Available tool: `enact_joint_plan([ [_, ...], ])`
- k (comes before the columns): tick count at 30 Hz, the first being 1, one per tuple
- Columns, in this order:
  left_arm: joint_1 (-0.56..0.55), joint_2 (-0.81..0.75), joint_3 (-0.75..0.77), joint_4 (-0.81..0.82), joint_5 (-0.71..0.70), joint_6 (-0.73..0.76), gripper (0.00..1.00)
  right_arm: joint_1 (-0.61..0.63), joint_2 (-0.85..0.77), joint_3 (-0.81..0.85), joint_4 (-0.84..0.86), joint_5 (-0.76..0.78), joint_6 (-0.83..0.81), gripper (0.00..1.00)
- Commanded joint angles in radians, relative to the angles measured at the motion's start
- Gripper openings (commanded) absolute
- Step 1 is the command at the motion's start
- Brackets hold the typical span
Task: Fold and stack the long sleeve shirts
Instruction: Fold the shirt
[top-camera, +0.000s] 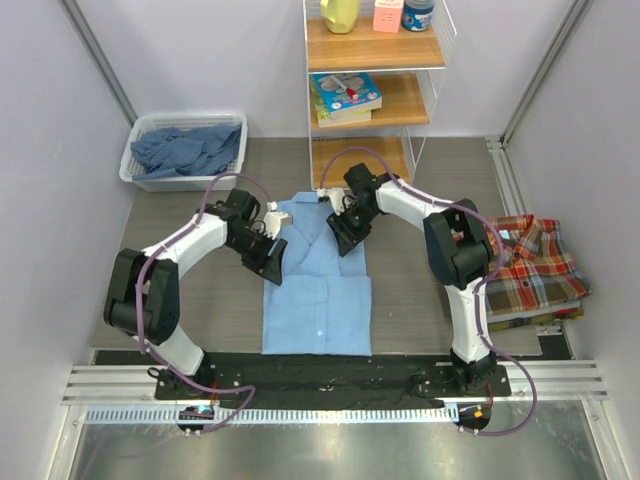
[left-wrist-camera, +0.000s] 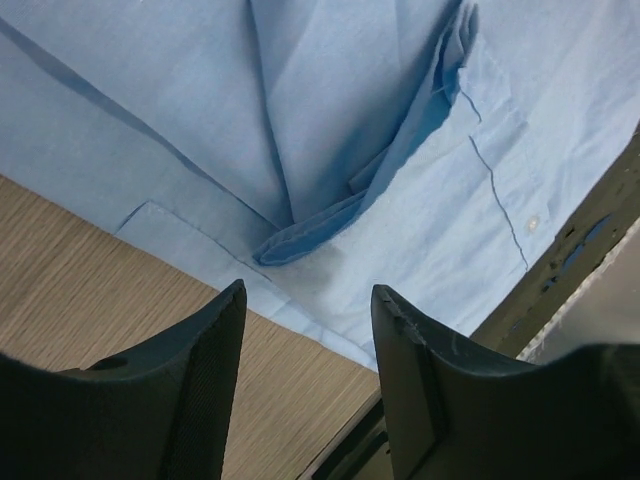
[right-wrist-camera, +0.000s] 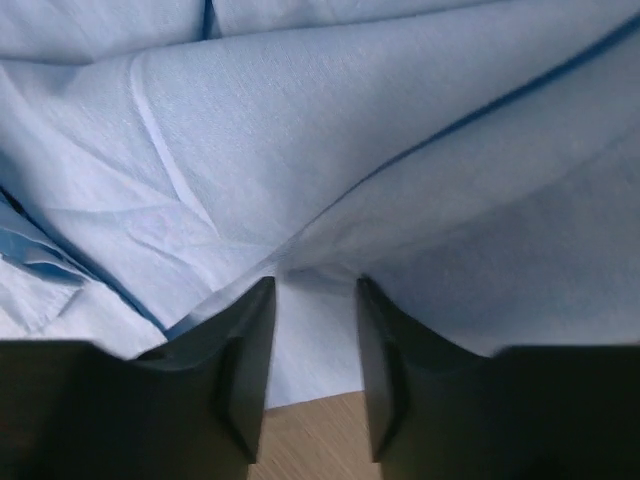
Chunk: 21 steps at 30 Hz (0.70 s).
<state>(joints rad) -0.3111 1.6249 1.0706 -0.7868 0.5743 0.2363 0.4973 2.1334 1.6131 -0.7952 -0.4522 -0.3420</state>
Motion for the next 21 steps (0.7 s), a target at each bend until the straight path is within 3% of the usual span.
enact_joint_plan([
  [1,0.023,-0.014,-0.015,0.058,0.088,-0.063,0.55,-0.011,-0.073,0.051,0.002,-0.047,0.018,0.52],
  [5,0.026,-0.055,-0.047,0.104,0.096,-0.129,0.64,-0.031,-0.26,-0.079,0.005,-0.098,0.157,0.66],
  [6,0.026,-0.059,-0.052,0.115,0.095,-0.143,0.66,-0.042,-0.288,-0.108,0.016,-0.094,0.182,0.79],
  [7,0.026,-0.06,-0.058,0.124,0.091,-0.152,0.67,-0.048,-0.343,-0.17,0.02,-0.079,0.23,0.8],
  [14,0.024,-0.036,-0.051,0.126,0.065,-0.192,0.68,-0.06,-0.451,-0.415,0.088,-0.031,0.365,0.77],
  [21,0.017,-0.04,-0.067,0.121,0.033,-0.206,0.7,-0.06,-0.422,-0.476,0.125,-0.039,0.402,0.66],
])
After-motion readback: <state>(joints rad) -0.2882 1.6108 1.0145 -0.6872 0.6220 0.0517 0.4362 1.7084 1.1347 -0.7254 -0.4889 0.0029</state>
